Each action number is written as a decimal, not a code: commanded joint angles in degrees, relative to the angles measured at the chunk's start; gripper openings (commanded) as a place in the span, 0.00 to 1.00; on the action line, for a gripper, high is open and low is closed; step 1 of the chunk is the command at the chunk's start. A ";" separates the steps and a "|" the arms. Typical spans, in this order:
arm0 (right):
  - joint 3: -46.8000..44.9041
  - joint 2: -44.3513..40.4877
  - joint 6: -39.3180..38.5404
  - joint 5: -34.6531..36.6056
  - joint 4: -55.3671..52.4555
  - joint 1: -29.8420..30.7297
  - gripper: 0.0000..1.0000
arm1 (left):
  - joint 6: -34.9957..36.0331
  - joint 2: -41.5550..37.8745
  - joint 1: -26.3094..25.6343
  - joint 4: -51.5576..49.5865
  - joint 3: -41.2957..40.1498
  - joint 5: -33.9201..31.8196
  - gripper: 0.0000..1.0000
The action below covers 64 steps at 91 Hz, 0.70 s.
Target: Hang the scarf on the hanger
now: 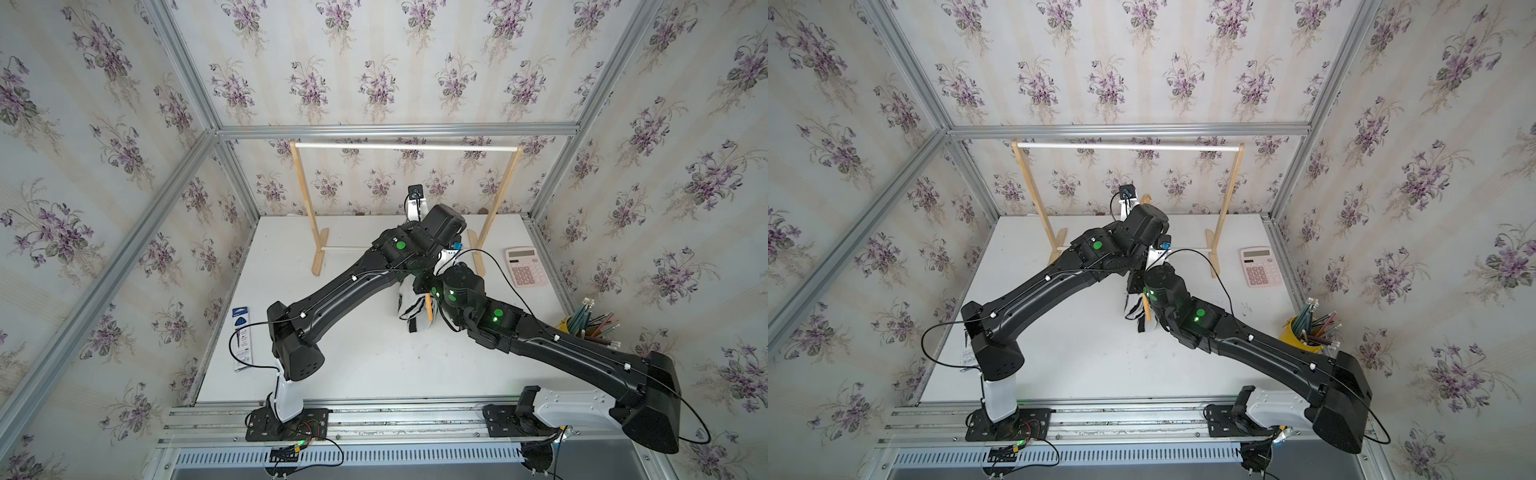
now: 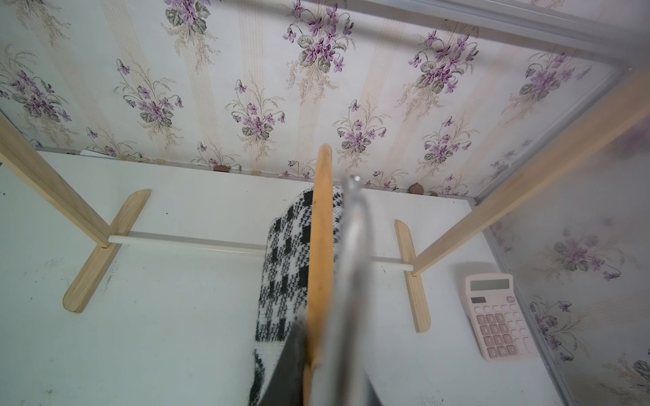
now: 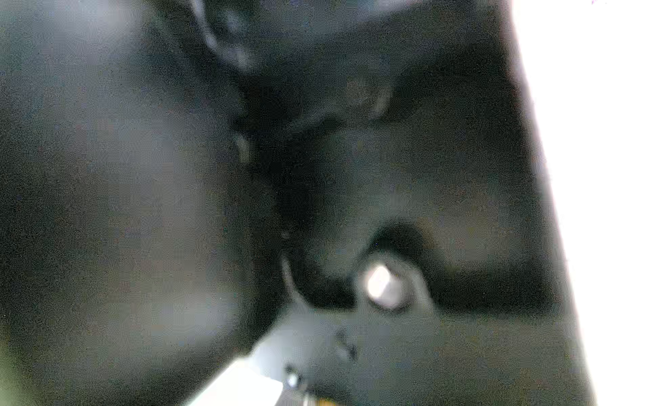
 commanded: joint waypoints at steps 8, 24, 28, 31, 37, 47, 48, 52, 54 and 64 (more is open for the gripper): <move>-1.57 -0.76 -5.89 -0.09 1.24 -0.05 0.00 | 2.13 -1.84 -0.84 4.16 -2.39 2.54 0.17; -2.66 -1.46 -6.39 -0.28 1.33 -0.17 0.00 | 4.31 -5.29 -0.84 9.70 -6.73 2.19 0.52; -2.75 -1.46 -6.47 -0.29 1.29 -0.19 0.00 | 4.89 -5.99 -0.84 10.68 -7.23 2.30 0.60; -2.84 -1.47 -6.43 -0.29 1.32 -0.20 0.00 | 5.41 -6.47 -0.84 11.58 -7.60 2.42 0.68; -3.00 -1.31 -6.42 -0.38 1.17 -0.18 0.00 | 6.29 -7.32 -0.84 12.88 -8.01 2.85 0.78; -3.20 -1.15 -6.39 -0.38 1.06 -0.12 0.00 | 7.36 -8.35 -0.84 14.87 -8.44 4.47 0.86; -3.25 -1.13 -6.41 -0.38 1.06 -0.11 0.00 | 7.38 -8.45 -0.88 15.00 -8.49 4.69 0.86; -3.29 -1.11 -6.42 -0.30 1.06 -0.24 0.00 | 7.28 -8.76 -0.79 15.44 -8.64 5.91 0.86; -3.29 -1.11 -6.40 -0.29 1.13 -0.25 0.00 | 7.18 -8.97 -0.80 15.71 -8.74 6.66 0.86; -3.45 -1.11 -6.47 -0.38 1.32 -0.32 0.00 | 5.91 -9.95 -0.77 16.92 -9.94 10.88 0.86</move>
